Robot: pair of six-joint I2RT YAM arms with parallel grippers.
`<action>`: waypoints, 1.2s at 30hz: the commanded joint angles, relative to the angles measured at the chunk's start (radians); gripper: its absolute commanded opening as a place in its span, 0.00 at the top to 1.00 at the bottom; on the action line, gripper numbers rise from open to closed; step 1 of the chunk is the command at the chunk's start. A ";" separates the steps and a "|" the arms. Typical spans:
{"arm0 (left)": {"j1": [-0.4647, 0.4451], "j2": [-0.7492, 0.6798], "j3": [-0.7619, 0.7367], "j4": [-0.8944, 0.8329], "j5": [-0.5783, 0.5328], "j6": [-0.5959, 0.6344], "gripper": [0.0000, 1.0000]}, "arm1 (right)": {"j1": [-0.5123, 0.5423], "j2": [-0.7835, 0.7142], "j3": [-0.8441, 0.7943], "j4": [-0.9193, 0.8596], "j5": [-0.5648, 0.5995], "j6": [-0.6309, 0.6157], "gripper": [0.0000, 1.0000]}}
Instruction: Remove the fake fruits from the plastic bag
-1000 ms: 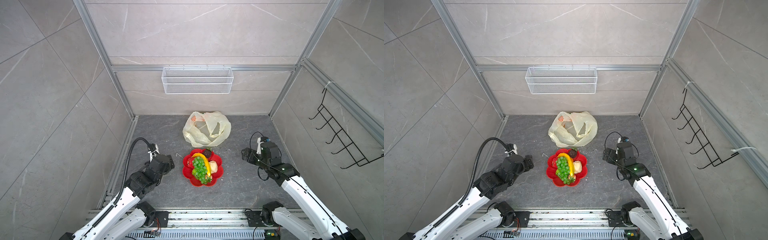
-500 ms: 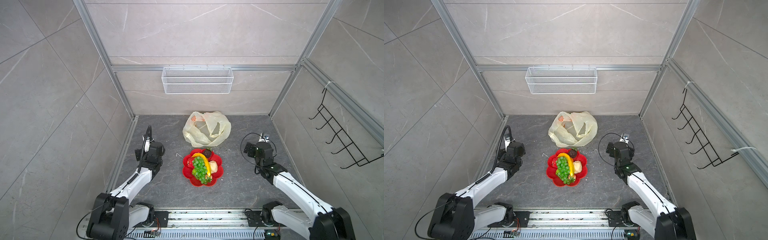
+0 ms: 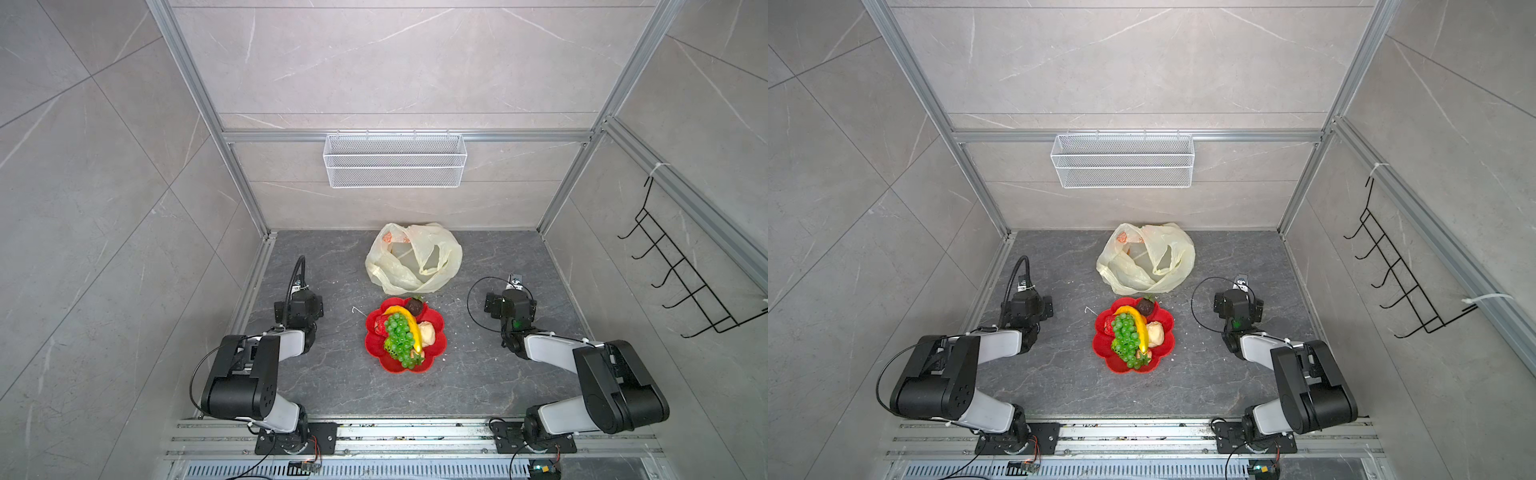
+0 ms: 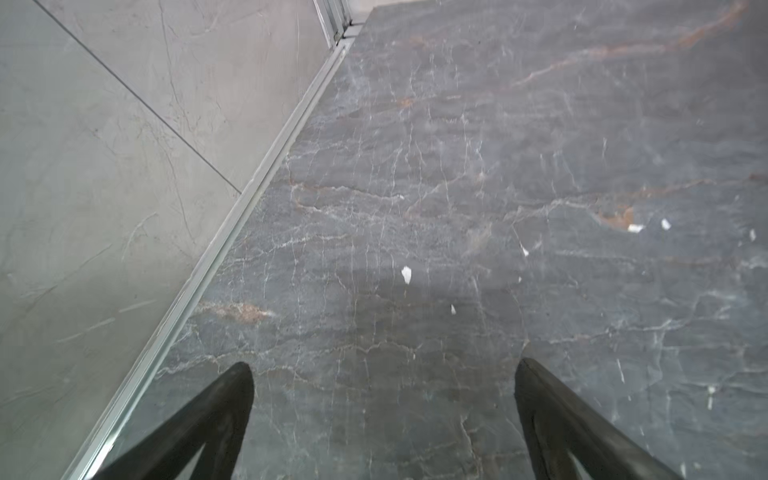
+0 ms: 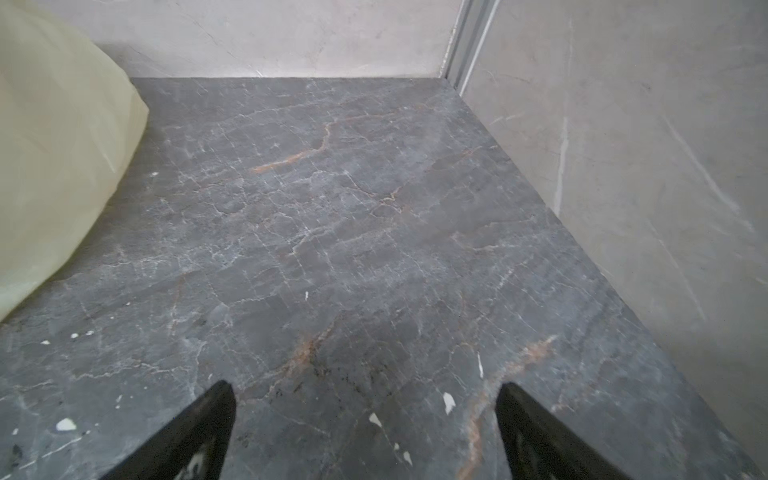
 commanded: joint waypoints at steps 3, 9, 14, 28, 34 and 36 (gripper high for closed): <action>0.051 -0.046 -0.068 0.175 0.140 -0.027 0.00 | -0.008 0.005 -0.041 0.150 -0.097 -0.049 0.00; 0.069 -0.005 -0.136 0.332 0.193 -0.020 0.00 | -0.008 -0.014 -0.103 0.248 -0.113 -0.057 0.00; 0.065 -0.012 -0.141 0.327 0.185 -0.019 0.00 | -0.007 0.034 -0.136 0.345 -0.138 -0.063 0.01; 0.064 -0.014 -0.144 0.327 0.177 -0.015 0.00 | -0.014 0.051 -0.117 0.334 -0.141 -0.062 0.00; 0.042 -0.011 -0.153 0.352 0.154 -0.002 0.00 | -0.014 0.050 -0.119 0.333 -0.141 -0.062 0.00; 0.043 -0.011 -0.152 0.350 0.153 -0.003 0.00 | -0.015 0.051 -0.117 0.333 -0.141 -0.062 0.00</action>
